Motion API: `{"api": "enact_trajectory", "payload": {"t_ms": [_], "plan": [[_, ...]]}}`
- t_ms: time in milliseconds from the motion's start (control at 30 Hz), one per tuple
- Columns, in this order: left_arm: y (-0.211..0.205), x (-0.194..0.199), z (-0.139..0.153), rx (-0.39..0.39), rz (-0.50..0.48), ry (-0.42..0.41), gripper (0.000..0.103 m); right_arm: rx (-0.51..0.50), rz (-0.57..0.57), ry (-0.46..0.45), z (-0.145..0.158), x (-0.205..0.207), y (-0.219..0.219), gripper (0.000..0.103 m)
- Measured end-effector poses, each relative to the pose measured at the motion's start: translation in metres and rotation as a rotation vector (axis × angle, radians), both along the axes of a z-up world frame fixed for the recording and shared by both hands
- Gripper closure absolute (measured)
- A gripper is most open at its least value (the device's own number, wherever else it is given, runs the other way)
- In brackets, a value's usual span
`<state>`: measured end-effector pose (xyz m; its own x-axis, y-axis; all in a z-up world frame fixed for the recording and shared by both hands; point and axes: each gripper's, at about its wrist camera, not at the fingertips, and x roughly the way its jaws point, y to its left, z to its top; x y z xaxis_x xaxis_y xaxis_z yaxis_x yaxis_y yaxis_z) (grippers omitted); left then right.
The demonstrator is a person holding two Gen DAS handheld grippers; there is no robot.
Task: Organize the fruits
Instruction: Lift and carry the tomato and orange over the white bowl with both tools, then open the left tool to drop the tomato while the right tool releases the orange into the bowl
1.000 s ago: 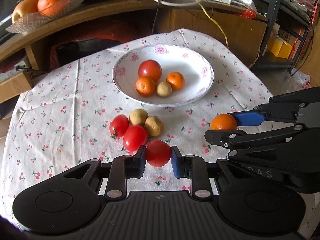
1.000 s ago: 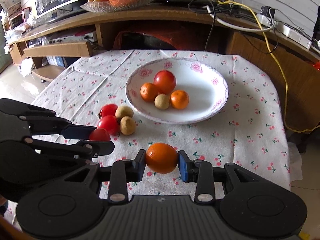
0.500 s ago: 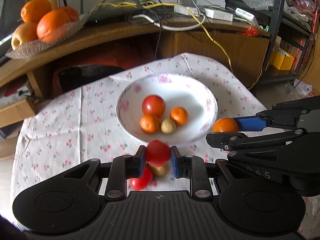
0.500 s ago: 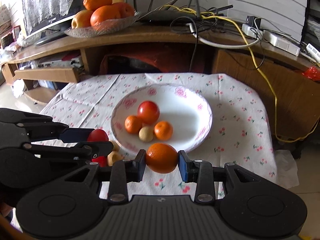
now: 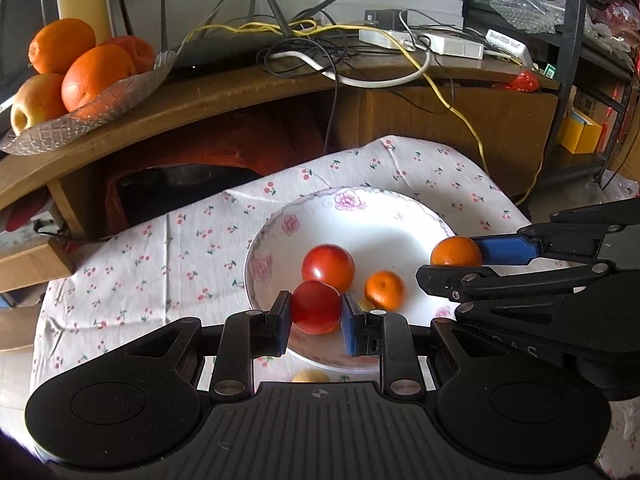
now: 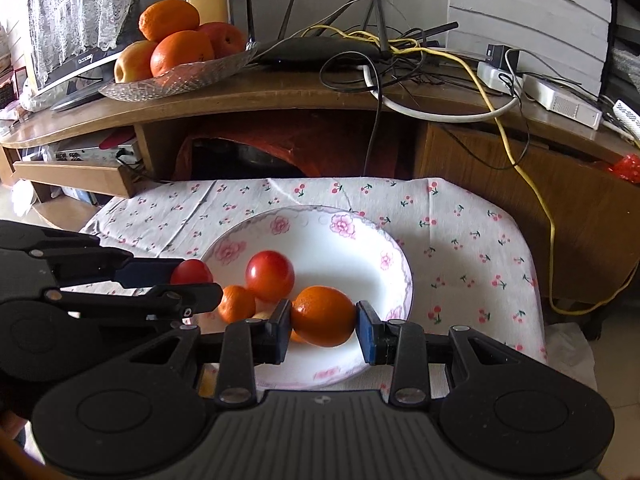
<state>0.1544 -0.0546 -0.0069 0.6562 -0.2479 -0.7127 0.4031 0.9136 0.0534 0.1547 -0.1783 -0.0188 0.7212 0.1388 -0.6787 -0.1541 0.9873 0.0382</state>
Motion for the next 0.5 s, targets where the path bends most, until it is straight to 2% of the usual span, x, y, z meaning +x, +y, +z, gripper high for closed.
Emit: {"api": "enact_trajectory", "payload": {"t_ms": [500], "plan": [[-0.007,0.031,-0.020,0.016,-0.003,0.010,0.071,-0.004,-0.001,0.003,-0.020,0.029,-0.004,0.068]]}}
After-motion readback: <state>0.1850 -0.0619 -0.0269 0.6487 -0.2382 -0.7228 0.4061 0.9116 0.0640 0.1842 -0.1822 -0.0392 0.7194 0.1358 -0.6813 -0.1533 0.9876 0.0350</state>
